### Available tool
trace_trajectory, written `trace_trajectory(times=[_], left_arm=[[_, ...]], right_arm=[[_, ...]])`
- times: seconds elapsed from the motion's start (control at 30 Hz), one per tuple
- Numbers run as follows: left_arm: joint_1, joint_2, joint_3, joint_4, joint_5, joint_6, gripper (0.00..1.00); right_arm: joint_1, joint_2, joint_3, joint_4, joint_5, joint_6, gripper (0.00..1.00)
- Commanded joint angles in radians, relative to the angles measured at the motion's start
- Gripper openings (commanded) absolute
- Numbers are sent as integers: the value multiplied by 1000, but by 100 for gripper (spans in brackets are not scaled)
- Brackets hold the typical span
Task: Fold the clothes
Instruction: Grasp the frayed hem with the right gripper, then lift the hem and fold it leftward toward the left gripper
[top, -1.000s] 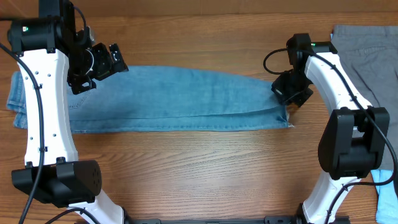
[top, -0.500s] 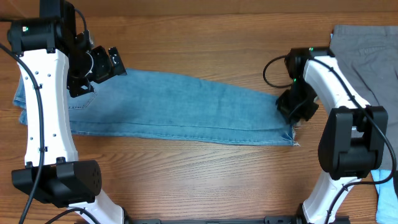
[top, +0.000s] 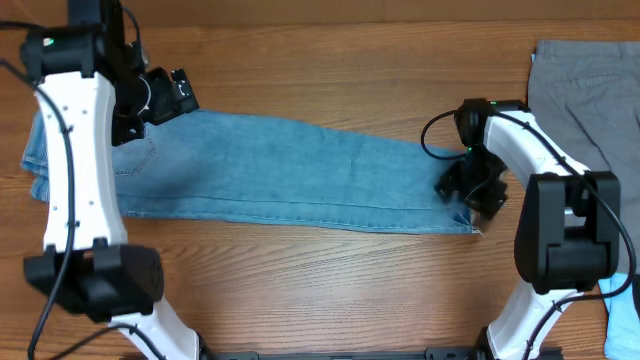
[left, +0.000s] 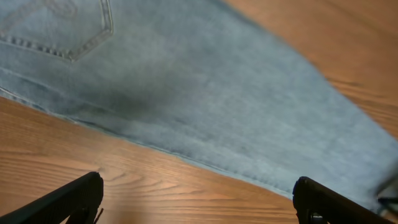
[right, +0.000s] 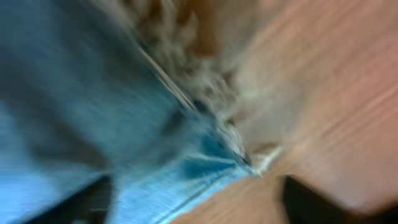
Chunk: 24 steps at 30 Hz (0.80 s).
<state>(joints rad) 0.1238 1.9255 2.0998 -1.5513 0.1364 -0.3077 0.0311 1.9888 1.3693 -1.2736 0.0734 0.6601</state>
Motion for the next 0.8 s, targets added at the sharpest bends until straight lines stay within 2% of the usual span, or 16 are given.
trace_trajectory(times=[0.0,0.1,0.27,0.53,0.63,0.67,0.73,0.77], left_arm=[[-6,103,-5,-24,-21,17,100],[-6,160,-5,-34,-20,16,100],[-6,198,-5,-30,-20,16,100],[-6,198,-5,-34,-20,16,100],[-6,198,-5,-33,-20,16,100],[-6,198,-5,-33,-20,16,100],[-6,198,-5,-33,-20,16,100],[-6,198,-5,-33,-20,16,100]], right_arm=[[-68,-38,25,32,0,-101,100],[-123,-38,25,59,-51,-186,100],[-170,-38,16,121,-274,-416,100],[-169,-34,-130,277,-367,-425,98],[-169,-34,-169,308,-414,-425,85],[-169,-34,-179,315,-422,-425,76],[-168,-34,-187,315,-435,-419,47],[-167,-34,-187,315,-435,-410,39]])
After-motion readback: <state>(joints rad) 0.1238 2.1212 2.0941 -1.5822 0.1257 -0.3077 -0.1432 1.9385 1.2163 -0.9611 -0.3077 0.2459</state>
